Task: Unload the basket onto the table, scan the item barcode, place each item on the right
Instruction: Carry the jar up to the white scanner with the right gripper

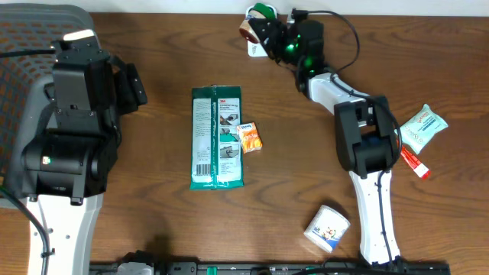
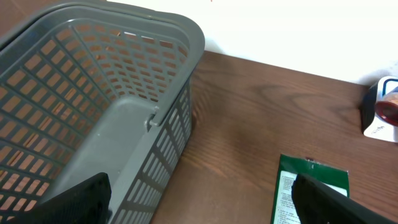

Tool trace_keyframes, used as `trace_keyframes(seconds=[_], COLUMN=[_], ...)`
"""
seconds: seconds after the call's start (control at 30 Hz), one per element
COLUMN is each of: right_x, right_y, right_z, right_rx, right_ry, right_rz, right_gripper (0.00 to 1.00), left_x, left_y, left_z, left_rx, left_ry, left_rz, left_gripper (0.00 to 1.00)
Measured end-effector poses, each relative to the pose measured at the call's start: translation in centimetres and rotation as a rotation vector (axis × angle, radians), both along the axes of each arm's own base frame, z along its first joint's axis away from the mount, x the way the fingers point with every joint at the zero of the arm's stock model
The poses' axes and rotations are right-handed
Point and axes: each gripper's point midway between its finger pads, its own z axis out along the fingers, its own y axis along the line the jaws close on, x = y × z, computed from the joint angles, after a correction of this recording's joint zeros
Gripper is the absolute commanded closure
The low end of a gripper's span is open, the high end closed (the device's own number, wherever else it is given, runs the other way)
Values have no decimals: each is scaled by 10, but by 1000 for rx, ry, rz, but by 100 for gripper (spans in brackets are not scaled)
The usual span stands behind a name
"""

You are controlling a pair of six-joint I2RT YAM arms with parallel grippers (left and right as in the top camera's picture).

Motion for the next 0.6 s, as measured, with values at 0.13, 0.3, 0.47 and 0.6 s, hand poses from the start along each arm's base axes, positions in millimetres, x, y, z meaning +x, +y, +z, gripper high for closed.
trace_keyframes(seconds=[0.13,0.3,0.47,0.6], right_x=[2,9,12,13], right_y=[-2,-7,-8,-10], right_z=[-10,0,24,23], right_rx=[-21,-13,24,35], right_ry=[36,-10,-103,-90], right_rz=[-42,-81,-83,-86], right_gripper=[99,99,99,99], left_x=[0,0,0,0], left_y=[0,0,0,0], left_z=[0,0,0,0], left_rx=[0,0,0,0], left_ry=[0,0,0,0], left_rz=[0,0,0,0], left_gripper=[8,8,8,8])
